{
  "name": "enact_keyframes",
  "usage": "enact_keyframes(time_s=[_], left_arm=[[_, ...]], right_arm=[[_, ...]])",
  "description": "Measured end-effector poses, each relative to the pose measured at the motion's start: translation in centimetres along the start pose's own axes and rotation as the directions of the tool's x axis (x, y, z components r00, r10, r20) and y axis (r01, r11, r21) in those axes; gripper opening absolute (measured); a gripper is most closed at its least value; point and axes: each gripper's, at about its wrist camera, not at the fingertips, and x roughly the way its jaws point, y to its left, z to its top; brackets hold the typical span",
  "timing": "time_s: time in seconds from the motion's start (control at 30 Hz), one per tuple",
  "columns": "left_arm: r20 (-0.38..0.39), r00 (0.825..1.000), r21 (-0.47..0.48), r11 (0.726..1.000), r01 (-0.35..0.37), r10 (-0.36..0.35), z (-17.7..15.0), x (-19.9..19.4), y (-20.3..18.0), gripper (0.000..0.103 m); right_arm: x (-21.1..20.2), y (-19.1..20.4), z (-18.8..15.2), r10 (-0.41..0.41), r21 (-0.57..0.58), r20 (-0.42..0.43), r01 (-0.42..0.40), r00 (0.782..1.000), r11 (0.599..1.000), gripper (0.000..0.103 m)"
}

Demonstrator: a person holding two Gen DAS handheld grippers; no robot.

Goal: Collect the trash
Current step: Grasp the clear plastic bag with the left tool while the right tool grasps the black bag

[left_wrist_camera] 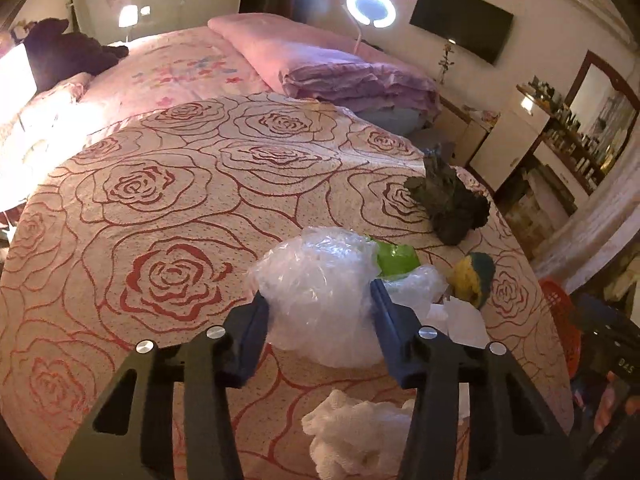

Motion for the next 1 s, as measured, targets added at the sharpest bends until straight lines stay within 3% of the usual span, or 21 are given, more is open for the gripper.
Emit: enact_keyframes(time_s=[0.2, 0.33, 0.6, 0.77, 0.97, 1.0], left_arm=[[0.041, 0.999, -0.025, 1.0, -0.014, 0.015, -0.1, -1.6, 1.3, 0.046], [0.08, 0.996, -0.022, 0.999, -0.048, 0.049, -0.1, -2.9, 1.8, 0.046], [0.09, 0.994, -0.037, 0.997, -0.063, 0.066, -0.1, -3.3, 2.5, 0.046], [0.073, 0.995, -0.045, 0.997, -0.065, 0.068, -0.3, -2.8, 2.5, 0.046], [0.069, 0.995, -0.043, 0.996, -0.074, 0.077, -0.5, -2.8, 2.4, 0.046], [0.068, 0.995, -0.045, 0.996, -0.076, 0.079, -0.5, -2.8, 2.5, 0.046]], right_arm=[[2.3, 2.9, 2.9, 0.028, -0.07, 0.01, -0.028, 1.0, 0.997, 0.063], [4.4, 4.9, 4.9, 0.056, -0.089, 0.004, -0.055, 0.998, 0.994, 0.078], [8.2, 7.4, 8.6, 0.099, -0.113, -0.002, -0.099, 0.995, 0.989, 0.089], [10.8, 8.2, 10.1, 0.099, -0.119, -0.017, -0.1, 0.995, 0.988, 0.09], [12.6, 8.6, 9.7, 0.09, -0.135, -0.05, -0.096, 0.995, 0.986, 0.09], [12.7, 8.6, 9.7, 0.082, -0.138, -0.05, -0.088, 0.995, 0.987, 0.086]])
